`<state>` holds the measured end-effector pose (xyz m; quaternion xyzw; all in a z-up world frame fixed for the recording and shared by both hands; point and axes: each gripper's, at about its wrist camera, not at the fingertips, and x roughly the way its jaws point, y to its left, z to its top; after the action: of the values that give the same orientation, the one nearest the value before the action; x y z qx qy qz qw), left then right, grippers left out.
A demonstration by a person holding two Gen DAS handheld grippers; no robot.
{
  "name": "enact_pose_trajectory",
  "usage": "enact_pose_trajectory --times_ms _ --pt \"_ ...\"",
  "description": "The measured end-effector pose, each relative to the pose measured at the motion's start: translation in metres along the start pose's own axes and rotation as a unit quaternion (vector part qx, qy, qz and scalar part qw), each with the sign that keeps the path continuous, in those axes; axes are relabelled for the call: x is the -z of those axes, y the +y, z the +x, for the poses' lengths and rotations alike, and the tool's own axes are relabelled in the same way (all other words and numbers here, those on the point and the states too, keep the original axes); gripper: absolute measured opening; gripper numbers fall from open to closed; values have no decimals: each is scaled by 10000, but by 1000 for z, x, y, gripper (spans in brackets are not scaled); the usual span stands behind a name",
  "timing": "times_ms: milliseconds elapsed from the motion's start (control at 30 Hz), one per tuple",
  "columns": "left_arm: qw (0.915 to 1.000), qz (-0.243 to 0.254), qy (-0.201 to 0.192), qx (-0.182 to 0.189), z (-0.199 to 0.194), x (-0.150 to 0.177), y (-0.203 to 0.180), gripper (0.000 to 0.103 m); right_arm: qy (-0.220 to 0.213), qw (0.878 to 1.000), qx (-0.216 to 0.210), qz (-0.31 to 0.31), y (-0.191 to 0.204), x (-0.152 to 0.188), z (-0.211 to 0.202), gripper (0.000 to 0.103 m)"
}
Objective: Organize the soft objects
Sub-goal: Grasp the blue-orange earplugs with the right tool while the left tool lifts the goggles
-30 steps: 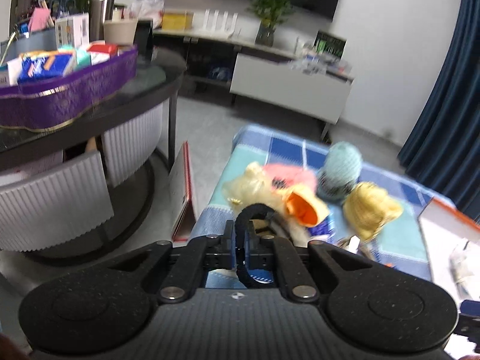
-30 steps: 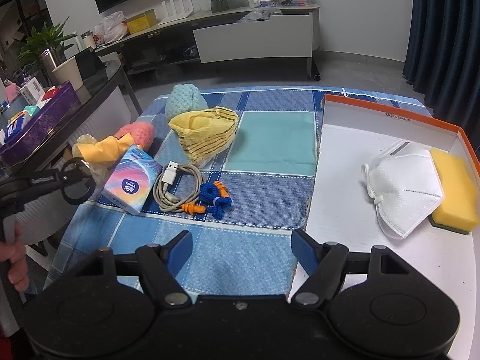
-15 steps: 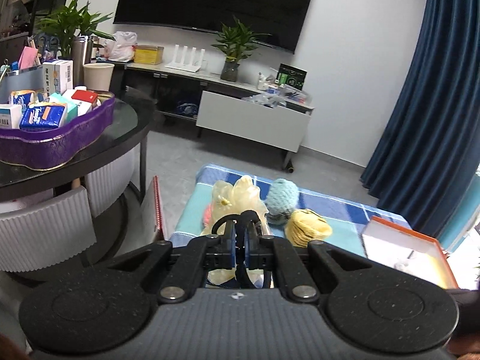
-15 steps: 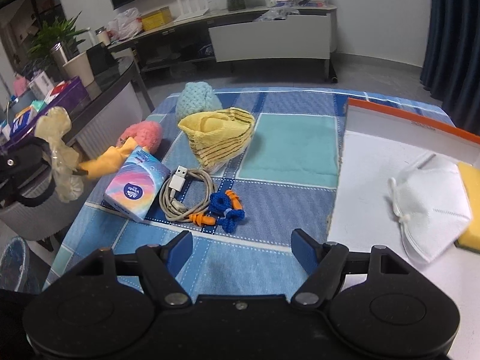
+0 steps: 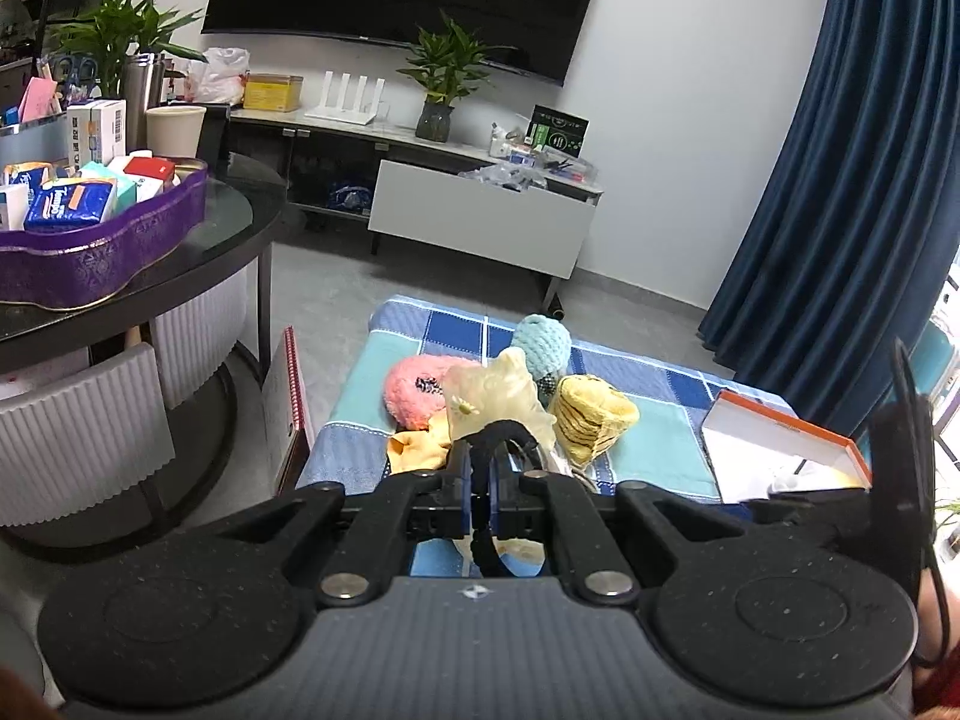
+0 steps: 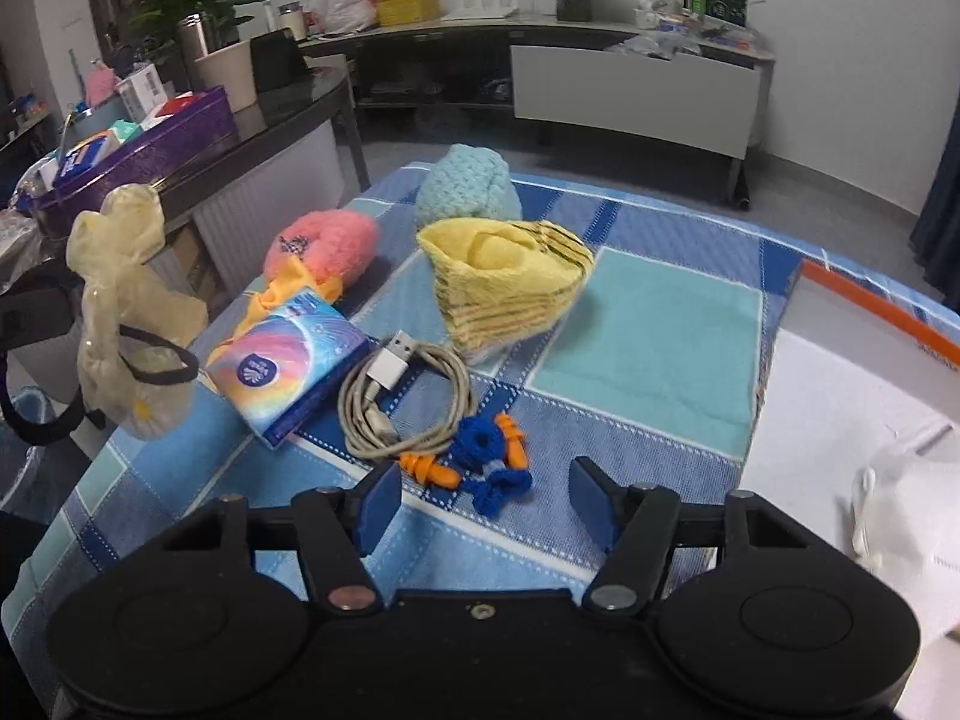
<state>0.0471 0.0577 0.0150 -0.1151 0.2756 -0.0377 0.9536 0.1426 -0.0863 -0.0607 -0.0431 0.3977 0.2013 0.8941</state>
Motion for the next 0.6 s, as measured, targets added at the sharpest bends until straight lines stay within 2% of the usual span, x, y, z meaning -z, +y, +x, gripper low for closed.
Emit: enact_pose_trajectory --times_ms 33,100,167,233,300,400,567,600 --pt "10000 -22 10 30 -2 1 0 8 -95 9999 38 -34 2 -1 -3 71" --pt "9999 -77 26 128 -5 2 1 8 -186 9993 -305 -122 5 -2 -8 70" --pt "9997 -31 67 211 -6 3 -2 8 -75 9980 -588 -231 8 -1 -7 65" --pt "9997 45 88 220 -6 5 -6 8 -70 9978 -513 -420 12 2 -4 55" --pt "9996 38 111 238 -4 7 -7 8 -105 9986 -356 -374 11 3 -1 55" --pt "9996 27 130 241 -2 7 -6 8 -126 9991 -335 -217 4 3 -1 55" --pt "9996 -55 190 220 4 10 -1 8 -61 9952 -744 -641 11 5 0 52" --pt "9995 -70 208 227 5 9 -1 8 -21 9942 -830 -685 13 5 3 46"
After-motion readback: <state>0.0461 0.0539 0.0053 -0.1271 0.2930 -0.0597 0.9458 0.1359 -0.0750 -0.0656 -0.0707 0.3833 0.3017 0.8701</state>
